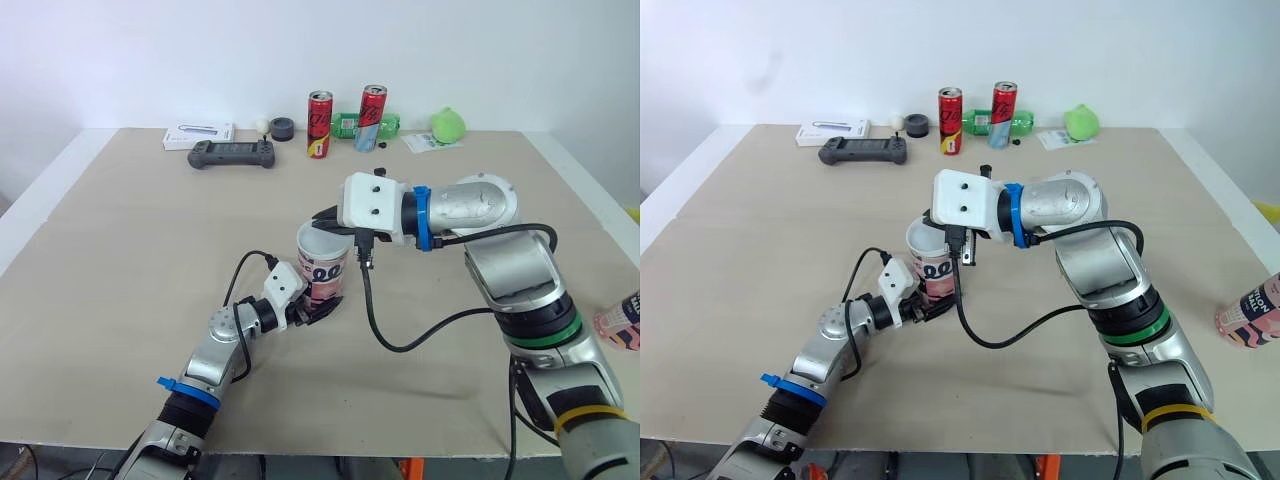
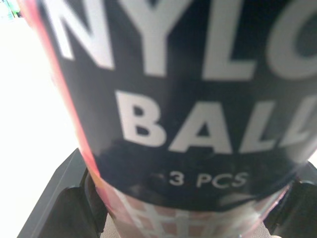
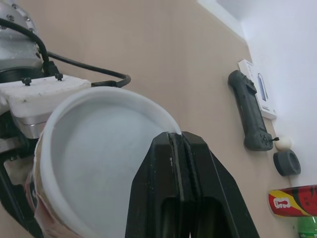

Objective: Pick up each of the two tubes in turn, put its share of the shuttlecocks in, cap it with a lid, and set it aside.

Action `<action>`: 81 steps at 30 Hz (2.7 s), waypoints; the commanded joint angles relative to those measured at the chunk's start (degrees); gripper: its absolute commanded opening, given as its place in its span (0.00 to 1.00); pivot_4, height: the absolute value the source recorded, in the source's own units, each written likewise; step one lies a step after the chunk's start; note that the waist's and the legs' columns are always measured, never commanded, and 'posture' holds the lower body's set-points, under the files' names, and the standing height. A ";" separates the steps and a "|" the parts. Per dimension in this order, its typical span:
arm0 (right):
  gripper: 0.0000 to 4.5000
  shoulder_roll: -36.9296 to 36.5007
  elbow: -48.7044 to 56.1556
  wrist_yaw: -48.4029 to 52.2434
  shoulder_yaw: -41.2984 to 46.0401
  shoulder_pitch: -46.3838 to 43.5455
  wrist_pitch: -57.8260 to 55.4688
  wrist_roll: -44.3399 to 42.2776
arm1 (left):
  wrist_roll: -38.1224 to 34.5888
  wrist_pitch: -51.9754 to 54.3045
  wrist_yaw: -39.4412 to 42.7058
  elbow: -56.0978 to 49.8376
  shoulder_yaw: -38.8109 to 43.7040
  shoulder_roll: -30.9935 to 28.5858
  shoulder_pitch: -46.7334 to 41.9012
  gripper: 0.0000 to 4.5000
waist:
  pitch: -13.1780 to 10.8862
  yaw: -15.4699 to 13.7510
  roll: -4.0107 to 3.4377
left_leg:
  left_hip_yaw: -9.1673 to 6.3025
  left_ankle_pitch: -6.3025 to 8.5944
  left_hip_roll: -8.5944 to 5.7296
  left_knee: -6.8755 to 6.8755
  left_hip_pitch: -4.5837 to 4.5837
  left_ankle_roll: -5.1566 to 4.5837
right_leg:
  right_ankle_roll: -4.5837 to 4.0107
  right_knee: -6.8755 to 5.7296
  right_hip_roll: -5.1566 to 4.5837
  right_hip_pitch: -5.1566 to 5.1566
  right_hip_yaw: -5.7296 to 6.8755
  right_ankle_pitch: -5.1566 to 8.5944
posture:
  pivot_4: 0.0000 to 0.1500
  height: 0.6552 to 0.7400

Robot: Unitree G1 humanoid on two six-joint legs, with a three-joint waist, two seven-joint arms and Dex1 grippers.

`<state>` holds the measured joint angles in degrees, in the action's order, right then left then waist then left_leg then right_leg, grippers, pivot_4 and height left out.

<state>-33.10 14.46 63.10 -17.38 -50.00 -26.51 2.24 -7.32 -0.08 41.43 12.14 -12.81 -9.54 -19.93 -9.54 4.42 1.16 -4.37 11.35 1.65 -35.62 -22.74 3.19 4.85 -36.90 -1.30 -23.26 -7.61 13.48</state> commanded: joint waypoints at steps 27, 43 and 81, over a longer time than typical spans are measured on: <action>0.02 1.36 0.32 0.05 -0.03 -1.52 -2.00 -2.63 | 1.15 1.34 -0.21 0.90 -0.86 -0.70 0.92 0.72 | 0.49 0.18 0.40 | 0.07 0.01 0.07 0.22 0.17 0.02 | -0.11 0.01 0.01 -0.04 0.01 0.07 | 1.00 1.00; 0.02 -0.42 -3.05 1.17 0.97 -6.13 -0.50 -6.30 | 1.25 0.85 -0.96 0.95 -1.14 0.00 1.16 0.72 | 0.40 0.05 0.39 | 0.03 0.03 0.00 0.22 -0.13 0.05 | -0.14 0.06 -0.03 -0.19 0.01 0.17 | 1.00 1.00; 0.02 -2.01 -1.61 2.36 -1.10 -6.05 1.33 -5.20 | 0.07 2.39 -0.64 0.34 -0.85 0.18 1.60 0.72 | 0.37 0.04 0.39 | 0.02 0.11 0.00 0.23 -0.15 0.18 | -0.18 0.08 -0.03 -0.20 0.01 0.27 | 1.00 1.00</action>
<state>-35.72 11.08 65.82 -18.92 -55.45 -25.23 -2.45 -7.83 0.47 41.31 11.12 -13.29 -9.23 -19.33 -9.17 4.45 1.54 -4.35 11.47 1.65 -35.40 -22.89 3.38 4.68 -36.82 -1.33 -23.46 -7.60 13.75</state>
